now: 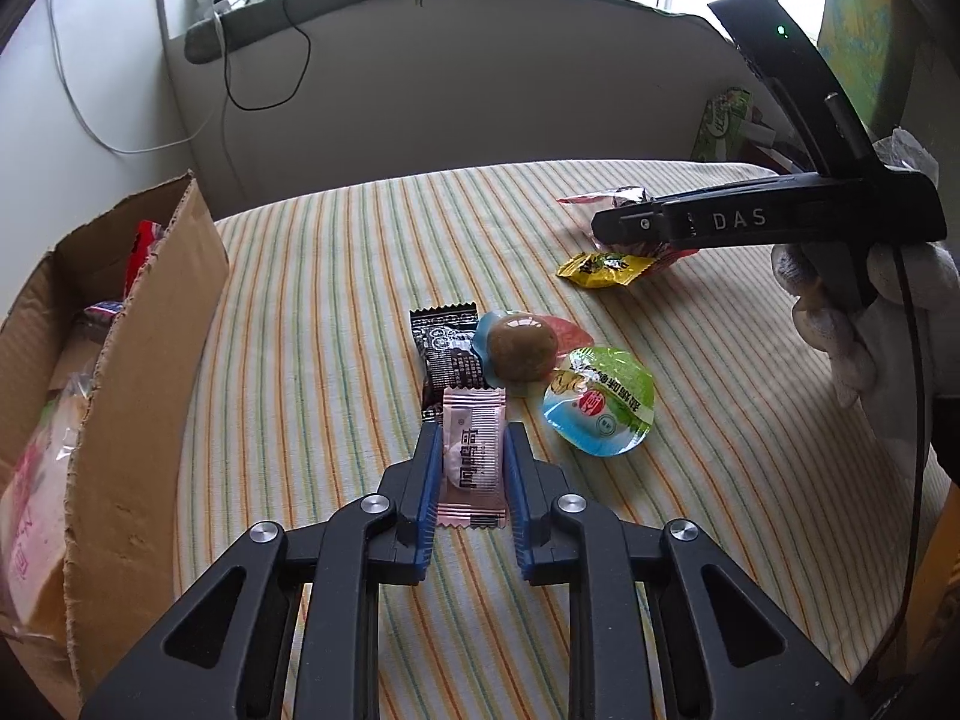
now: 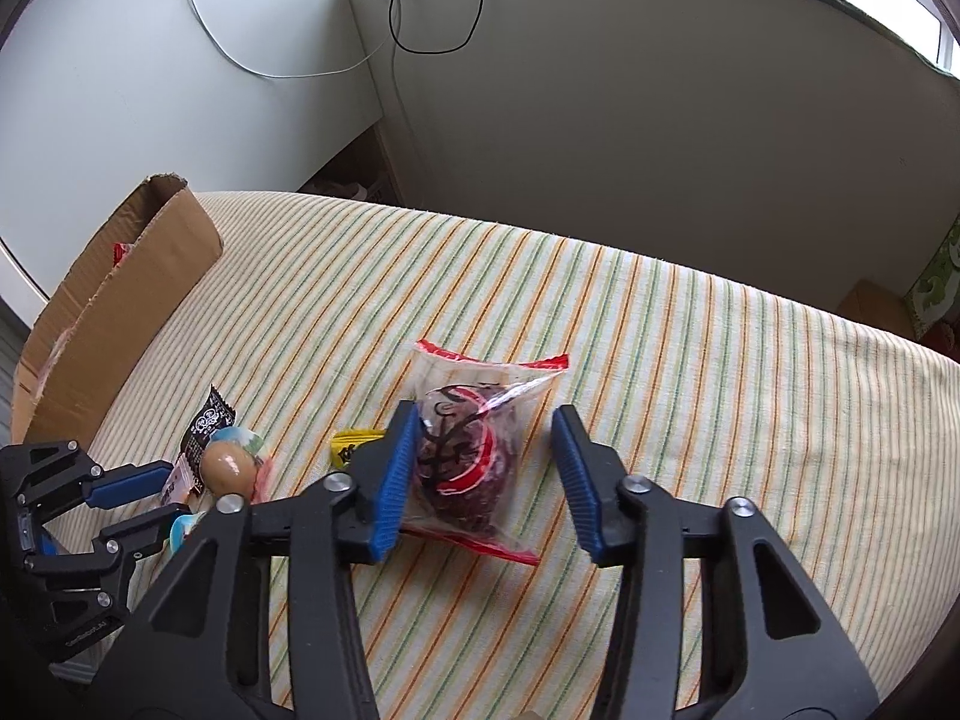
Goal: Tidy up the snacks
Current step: 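Grasp a pink candy packet with the left tool while the right tool grasps a red-trimmed packet, then carry the pink packet and red-trimmed packet over the box with both tools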
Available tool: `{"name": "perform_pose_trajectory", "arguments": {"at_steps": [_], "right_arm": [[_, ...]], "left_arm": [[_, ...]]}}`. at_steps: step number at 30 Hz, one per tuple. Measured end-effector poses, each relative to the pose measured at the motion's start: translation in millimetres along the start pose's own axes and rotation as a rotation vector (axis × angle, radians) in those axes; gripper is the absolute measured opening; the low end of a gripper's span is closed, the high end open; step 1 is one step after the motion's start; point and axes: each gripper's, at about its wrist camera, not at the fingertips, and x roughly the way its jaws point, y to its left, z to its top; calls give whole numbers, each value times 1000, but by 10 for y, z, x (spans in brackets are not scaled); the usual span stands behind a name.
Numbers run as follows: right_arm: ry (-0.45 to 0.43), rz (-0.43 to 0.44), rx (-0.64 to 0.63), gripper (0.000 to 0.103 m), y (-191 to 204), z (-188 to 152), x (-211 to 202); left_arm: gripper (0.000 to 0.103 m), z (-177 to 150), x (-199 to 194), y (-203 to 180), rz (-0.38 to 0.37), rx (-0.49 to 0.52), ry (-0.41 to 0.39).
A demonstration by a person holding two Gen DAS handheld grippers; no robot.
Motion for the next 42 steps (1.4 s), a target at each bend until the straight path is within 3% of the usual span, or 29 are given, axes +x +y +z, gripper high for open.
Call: {"name": "perform_pose_trajectory", "arguments": {"at_steps": [4, 18, 25, 42], "right_arm": [[-5, 1, -17, 34, 45, -8, -11], [-74, -11, 8, 33, -31, -55, -350], [-120, 2, -15, 33, 67, -11, -595], [-180, 86, -112, 33, 883, 289, -808]], "left_arm": [[19, -6, -19, 11, -10, -10, -2], [18, -18, -158, 85, -45, -33, -33], [18, 19, -401, 194, -49, -58, -88], [18, 37, -978, 770, 10, -148, -216]]}}
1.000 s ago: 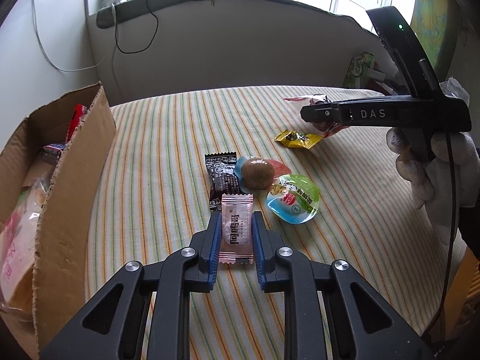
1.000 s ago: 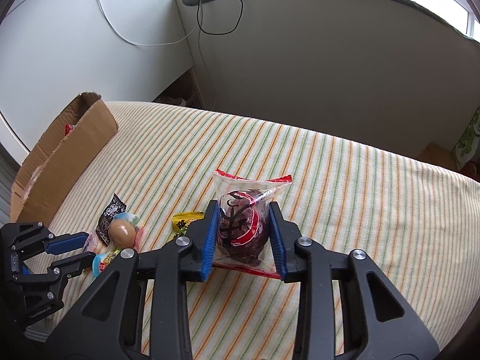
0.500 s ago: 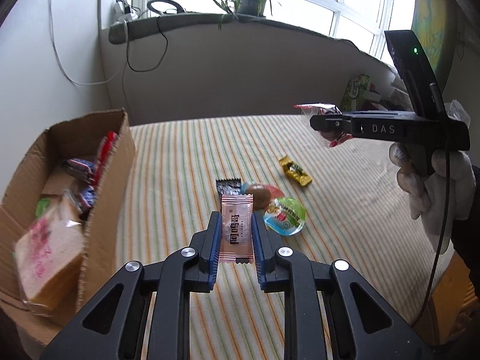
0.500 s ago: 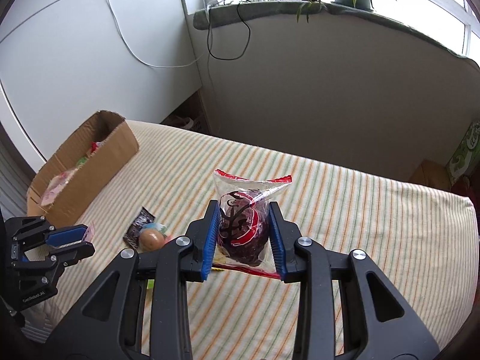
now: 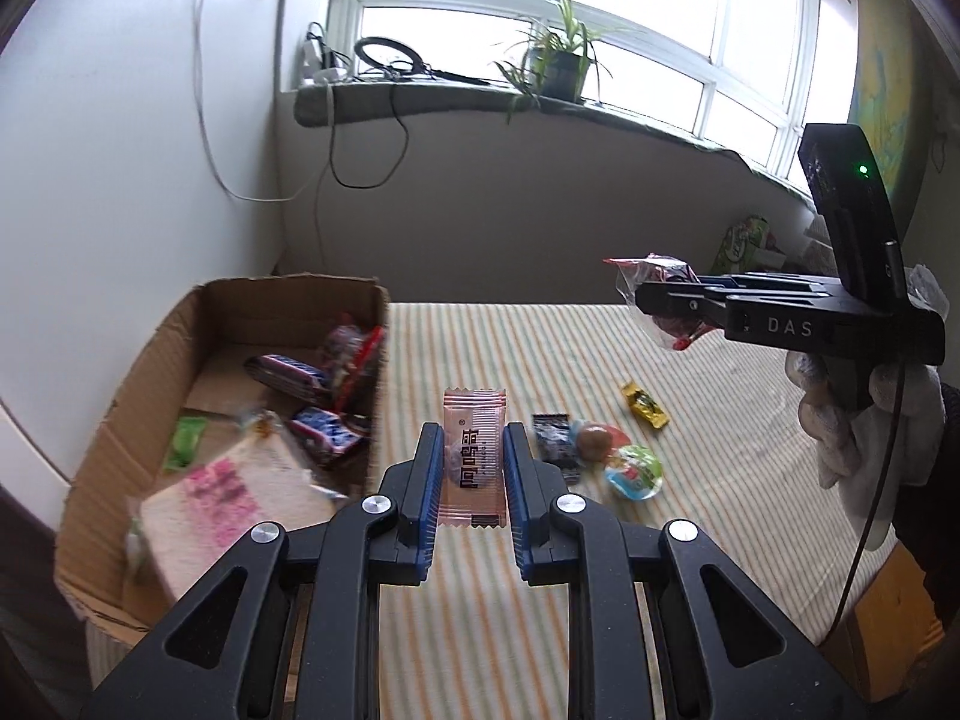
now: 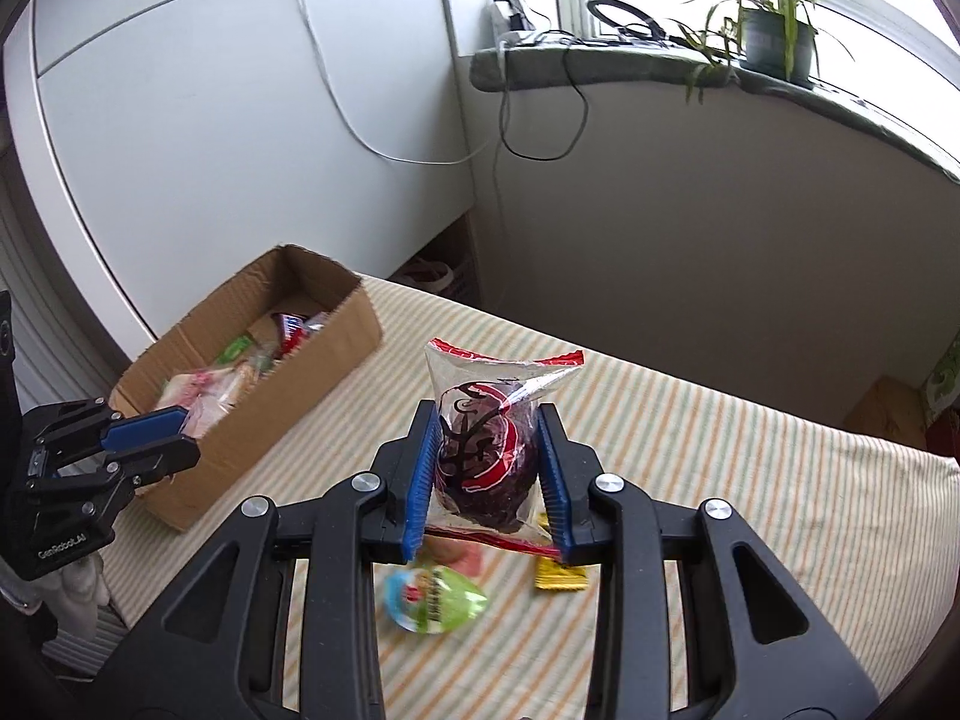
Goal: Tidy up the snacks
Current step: 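Carry the pink packet and red-trimmed packet over the box with both tools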
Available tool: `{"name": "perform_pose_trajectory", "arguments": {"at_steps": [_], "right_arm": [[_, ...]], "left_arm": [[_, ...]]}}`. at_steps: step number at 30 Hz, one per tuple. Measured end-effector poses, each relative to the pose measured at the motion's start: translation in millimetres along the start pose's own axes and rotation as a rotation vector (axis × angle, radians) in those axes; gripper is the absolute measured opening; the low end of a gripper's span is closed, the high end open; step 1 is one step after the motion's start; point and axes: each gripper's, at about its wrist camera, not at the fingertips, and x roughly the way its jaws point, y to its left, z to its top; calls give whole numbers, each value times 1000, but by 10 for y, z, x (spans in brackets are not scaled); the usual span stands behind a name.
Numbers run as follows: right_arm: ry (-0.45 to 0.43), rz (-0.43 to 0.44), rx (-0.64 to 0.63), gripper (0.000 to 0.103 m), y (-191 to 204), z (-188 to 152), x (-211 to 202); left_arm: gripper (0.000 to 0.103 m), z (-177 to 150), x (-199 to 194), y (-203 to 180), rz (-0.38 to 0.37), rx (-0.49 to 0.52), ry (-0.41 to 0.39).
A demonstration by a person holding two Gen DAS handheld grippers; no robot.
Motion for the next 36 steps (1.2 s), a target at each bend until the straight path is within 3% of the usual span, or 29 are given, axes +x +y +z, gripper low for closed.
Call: {"name": "perform_pose_trajectory", "arguments": {"at_steps": [22, 36], "right_arm": [[34, 119, -116, 33, 1123, 519, 611], [95, 179, -160, 33, 1597, 573, 1056]], "left_arm": [[18, -42, -234, 1116, 150, -110, -38], [18, -150, -236, 1301, 186, -118, -11]]}}
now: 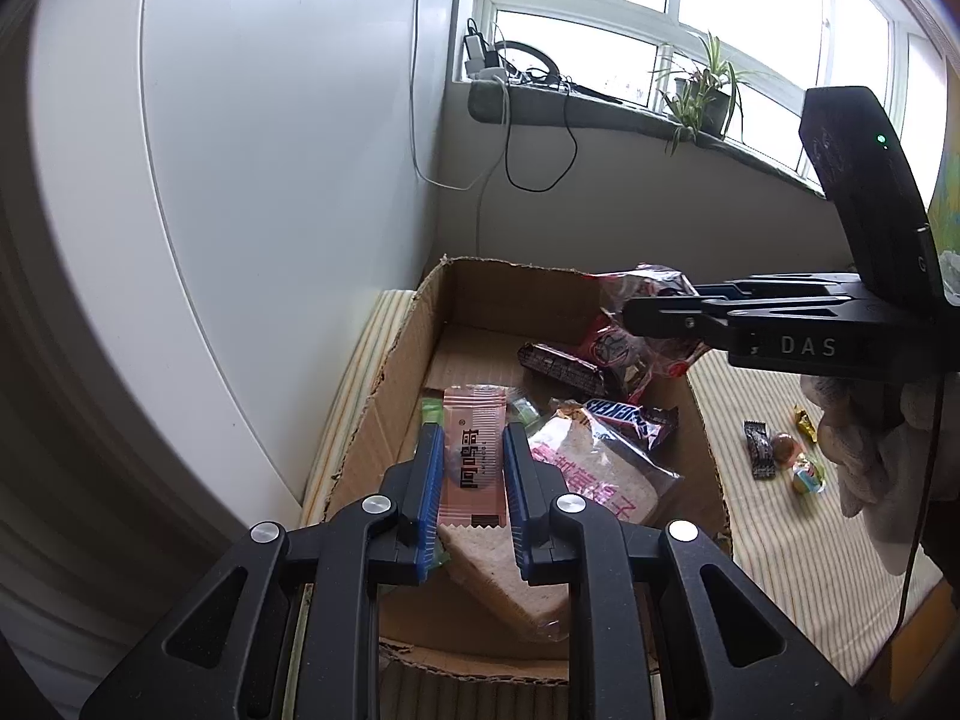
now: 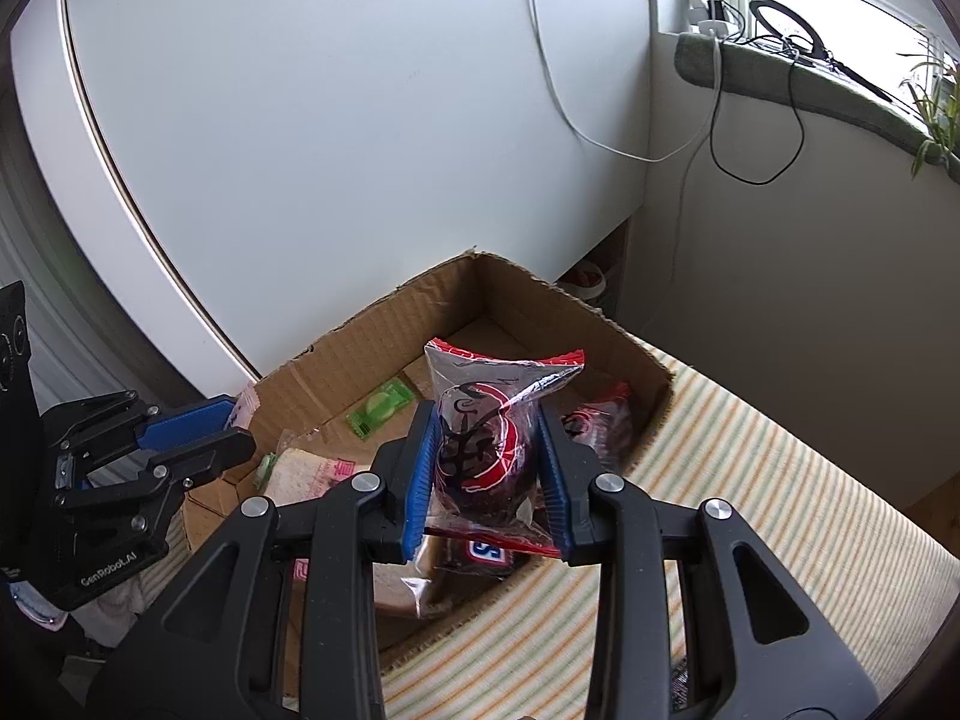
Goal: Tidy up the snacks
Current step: 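Carry the pink packet and red-trimmed packet over the box with both tools, then open both tools to drop the two packets into the box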
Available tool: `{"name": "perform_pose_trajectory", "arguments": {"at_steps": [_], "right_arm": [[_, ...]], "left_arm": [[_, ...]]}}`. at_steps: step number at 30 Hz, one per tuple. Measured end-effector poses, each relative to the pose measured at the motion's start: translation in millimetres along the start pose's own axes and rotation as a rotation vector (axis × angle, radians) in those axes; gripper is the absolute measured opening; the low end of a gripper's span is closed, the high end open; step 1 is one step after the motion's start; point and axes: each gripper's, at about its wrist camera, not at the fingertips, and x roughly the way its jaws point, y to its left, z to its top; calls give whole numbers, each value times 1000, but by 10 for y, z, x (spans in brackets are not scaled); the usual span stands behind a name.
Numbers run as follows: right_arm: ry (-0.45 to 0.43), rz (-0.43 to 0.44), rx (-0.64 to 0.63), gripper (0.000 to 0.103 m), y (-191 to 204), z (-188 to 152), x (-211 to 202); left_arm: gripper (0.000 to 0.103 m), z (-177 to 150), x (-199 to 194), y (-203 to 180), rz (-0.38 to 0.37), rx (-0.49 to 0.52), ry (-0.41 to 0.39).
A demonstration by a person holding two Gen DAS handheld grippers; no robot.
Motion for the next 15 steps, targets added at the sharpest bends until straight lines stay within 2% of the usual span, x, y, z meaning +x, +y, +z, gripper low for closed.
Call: {"name": "perform_pose_trajectory", "arguments": {"at_steps": [10, 11, 14, 15], "right_arm": [[11, 23, -25, 33, 114, 21, 73], [10, 25, -27, 35, 118, 23, 77], [3, 26, -28, 54, 120, 18, 53], [-1, 26, -29, 57, 122, 16, 44]], "left_arm": [[18, 28, 28, -26, -11, -1, 2], [18, 27, 26, -29, -11, 1, 2], [19, 19, 13, -32, -8, 0, 1], [19, 17, 8, -34, -6, -1, 0]]}}
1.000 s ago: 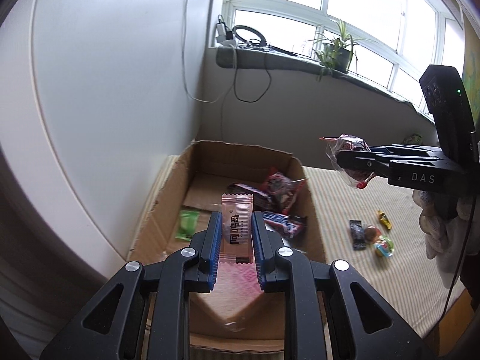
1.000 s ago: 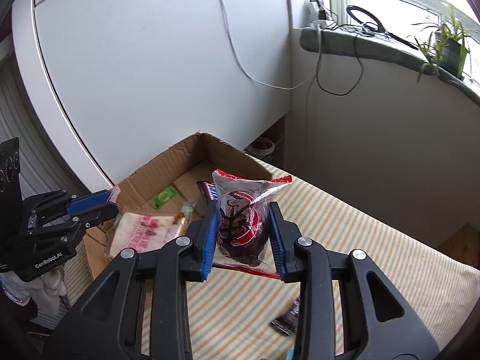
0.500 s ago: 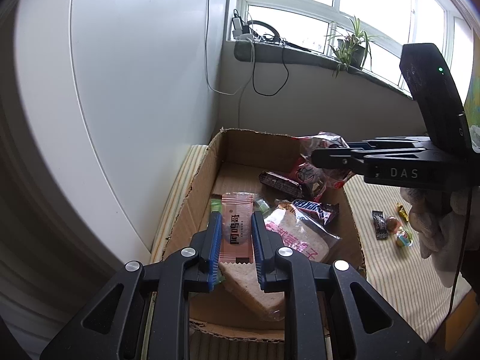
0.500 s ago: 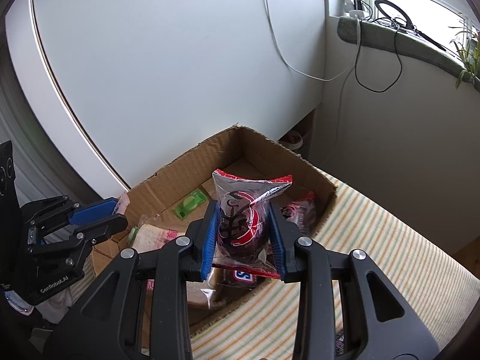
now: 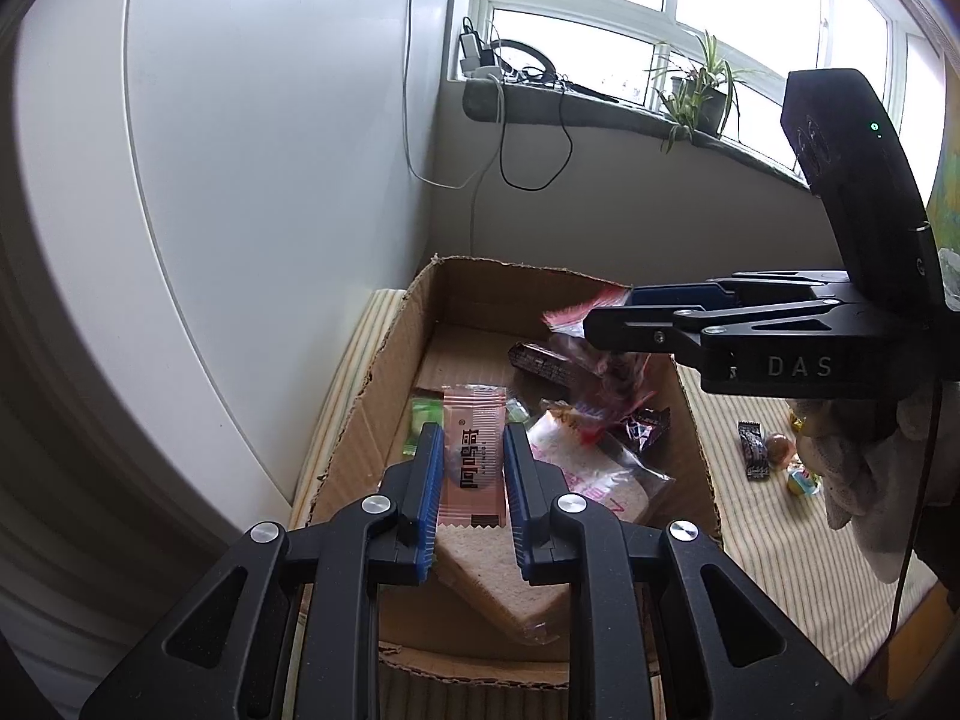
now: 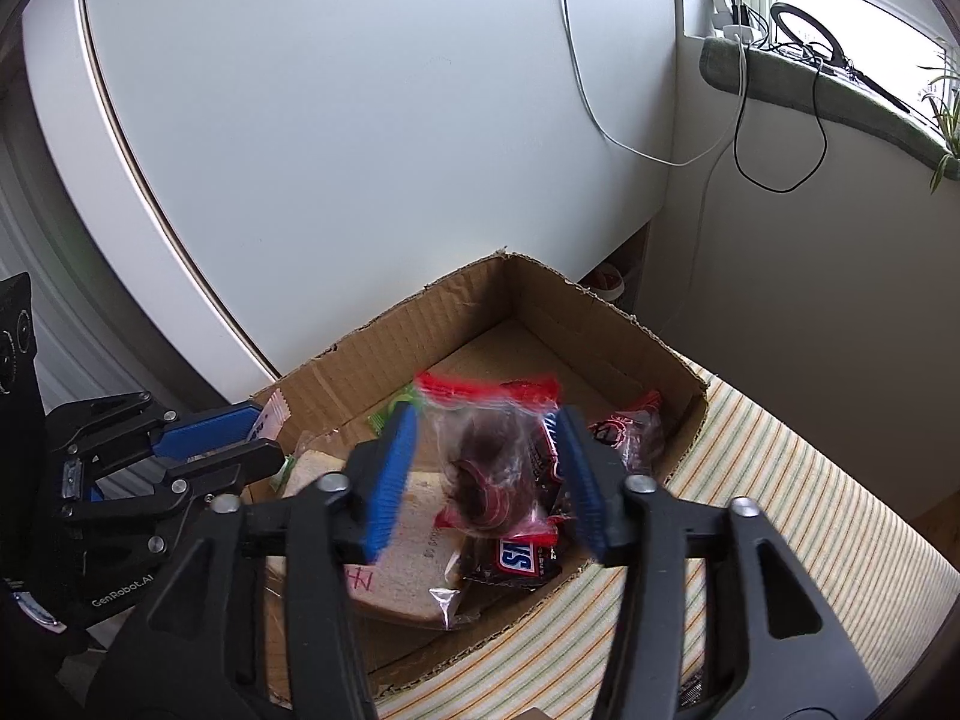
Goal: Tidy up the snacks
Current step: 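Open both tools to drop the two packets into the box, then move both tools back to the remaining snack pile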
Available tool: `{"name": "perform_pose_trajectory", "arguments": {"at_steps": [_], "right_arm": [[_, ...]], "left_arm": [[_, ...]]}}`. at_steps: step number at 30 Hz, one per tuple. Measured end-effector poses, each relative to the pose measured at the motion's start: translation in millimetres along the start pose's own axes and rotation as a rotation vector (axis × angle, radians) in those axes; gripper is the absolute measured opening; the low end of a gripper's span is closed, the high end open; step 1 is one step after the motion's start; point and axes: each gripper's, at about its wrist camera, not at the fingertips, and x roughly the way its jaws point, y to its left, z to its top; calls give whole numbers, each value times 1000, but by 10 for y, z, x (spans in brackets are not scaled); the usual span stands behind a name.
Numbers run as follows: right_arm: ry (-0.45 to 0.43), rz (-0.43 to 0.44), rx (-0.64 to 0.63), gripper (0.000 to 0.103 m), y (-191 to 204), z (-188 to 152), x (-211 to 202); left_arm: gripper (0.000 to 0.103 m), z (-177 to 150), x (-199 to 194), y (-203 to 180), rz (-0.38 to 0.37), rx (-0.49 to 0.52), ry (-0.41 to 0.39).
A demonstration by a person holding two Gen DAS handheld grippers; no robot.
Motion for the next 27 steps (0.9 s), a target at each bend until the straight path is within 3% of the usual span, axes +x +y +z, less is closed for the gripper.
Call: {"name": "perform_pose_trajectory", "arguments": {"at_steps": [1, 3, 4, 27], "right_arm": [[-3, 0, -2, 57, 3, 1, -11], [-6, -6, 0, 57, -1, 5, -25], [-7, -7, 1, 57, -4, 5, -35], [-60, -60, 33, 58, -316, -284, -628]], "left_arm": [[21, -2, -4, 1, 3, -1, 0], [34, 2, -14, 8, 6, -9, -3], [35, 3, -23, 11, 6, -12, -6], [36, 51, -185, -424, -31, 27, -35]]}}
